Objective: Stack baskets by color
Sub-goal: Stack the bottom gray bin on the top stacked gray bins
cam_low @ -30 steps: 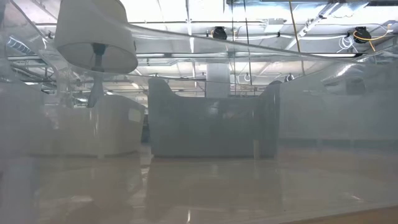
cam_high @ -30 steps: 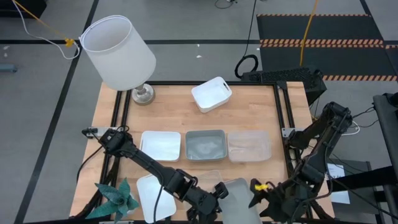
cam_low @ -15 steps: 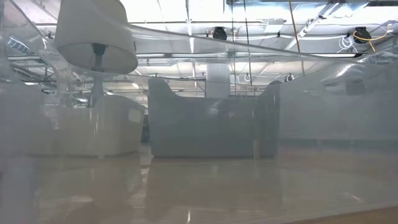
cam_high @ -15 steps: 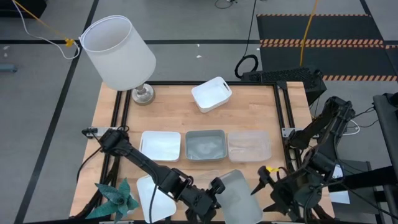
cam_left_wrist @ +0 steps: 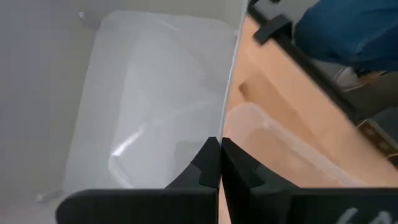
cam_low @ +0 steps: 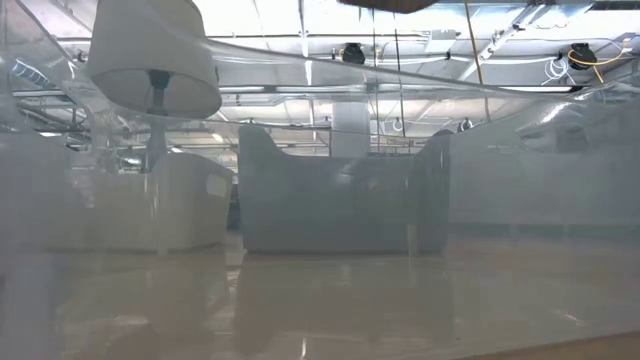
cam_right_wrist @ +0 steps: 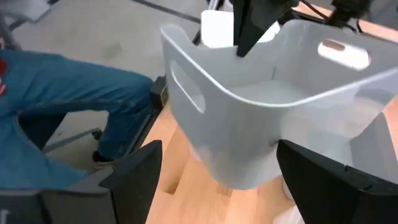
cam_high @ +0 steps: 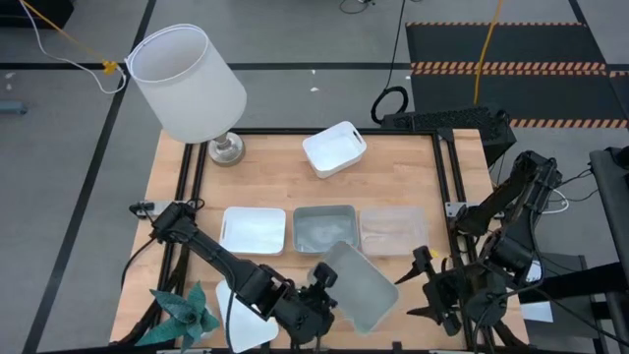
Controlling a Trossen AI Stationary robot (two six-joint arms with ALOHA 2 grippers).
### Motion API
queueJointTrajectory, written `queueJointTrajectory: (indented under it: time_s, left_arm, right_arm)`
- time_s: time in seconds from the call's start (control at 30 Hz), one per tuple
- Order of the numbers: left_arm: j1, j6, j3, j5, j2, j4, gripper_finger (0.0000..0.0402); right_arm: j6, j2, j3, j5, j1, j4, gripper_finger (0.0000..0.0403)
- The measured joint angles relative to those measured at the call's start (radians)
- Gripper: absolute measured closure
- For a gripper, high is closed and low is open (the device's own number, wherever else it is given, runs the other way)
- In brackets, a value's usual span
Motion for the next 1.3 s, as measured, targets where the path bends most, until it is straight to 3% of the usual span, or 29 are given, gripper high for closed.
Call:
queueJointTrajectory:
  time_s: [0.33,0.67,0.87,1.3]
  left_arm:
    - [-0.004,-0.127,0.000,-0.117,-0.027,-0.125,0.0399]
    - [0.005,-0.273,0.000,-0.237,-0.071,-0.166,0.0397]
    - [0.043,-0.368,0.000,-0.236,-0.071,-0.185,0.0398]
    - [0.061,-0.484,0.000,-0.231,-0.071,-0.292,0.0399]
  right_arm:
    - [0.218,0.057,0.000,0.198,0.071,-0.051,0.0098]
    - [0.220,0.170,0.000,0.149,0.070,0.073,0.0118]
    - [0.320,0.158,0.000,0.107,0.078,0.035,0.0122]
    - [0.273,0.157,0.000,0.094,0.080,-0.011,0.0122]
